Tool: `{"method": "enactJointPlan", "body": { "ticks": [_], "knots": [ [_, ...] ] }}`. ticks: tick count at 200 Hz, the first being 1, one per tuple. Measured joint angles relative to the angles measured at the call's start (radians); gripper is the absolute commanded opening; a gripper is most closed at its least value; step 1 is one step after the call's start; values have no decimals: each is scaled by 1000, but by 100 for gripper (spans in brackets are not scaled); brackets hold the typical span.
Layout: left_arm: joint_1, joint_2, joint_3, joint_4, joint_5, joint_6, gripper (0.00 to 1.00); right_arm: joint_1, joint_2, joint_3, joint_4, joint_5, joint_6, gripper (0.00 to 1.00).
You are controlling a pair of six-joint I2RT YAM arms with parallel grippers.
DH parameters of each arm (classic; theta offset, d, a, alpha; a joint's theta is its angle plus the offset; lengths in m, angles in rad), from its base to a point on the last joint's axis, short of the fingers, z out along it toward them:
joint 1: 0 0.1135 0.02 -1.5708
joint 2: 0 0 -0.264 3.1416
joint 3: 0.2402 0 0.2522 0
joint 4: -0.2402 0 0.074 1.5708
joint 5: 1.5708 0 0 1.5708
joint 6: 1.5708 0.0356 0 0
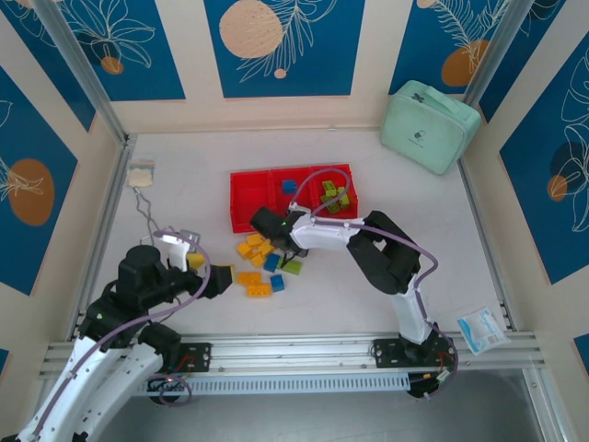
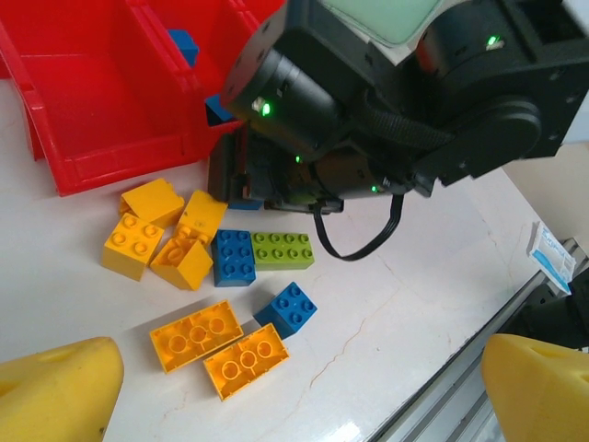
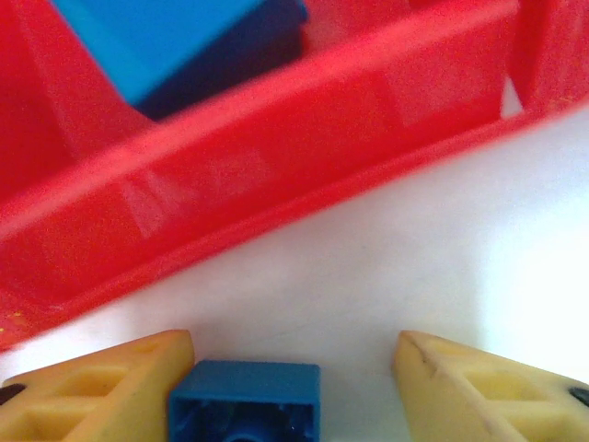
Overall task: Sort the legos into containers by color
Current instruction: Pick up the lego from the center of the table, then place the lego in the container.
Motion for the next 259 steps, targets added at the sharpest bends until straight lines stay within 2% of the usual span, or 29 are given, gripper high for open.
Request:
{"method": "enactJointPlan", "body": {
  "ticks": [36, 72, 111, 130, 185, 213, 259],
  "knots": [
    [0, -3, 0, 0, 0, 0, 99, 11, -69, -108, 56, 10, -20, 54],
    [0, -3, 0, 0, 0, 0, 99, 13, -82, -123, 60, 6, -48, 46],
    [0, -3, 0, 0, 0, 0, 99, 13, -89, -127, 50, 5, -112, 31],
    [0, -3, 0, 0, 0, 0, 99, 15, -110, -131, 42, 3, -127, 28],
    [0, -2, 0, 0, 0, 0, 99, 33, -339, -183, 83, -10, -259, 24],
    [-1, -2, 0, 0, 0, 0, 99, -21, -369, -121, 138, -75, -402, 25],
    [-2, -8, 0, -1, -2, 0, 99, -201, -289, 5, 221, -302, -607, 28]
  ]
}}
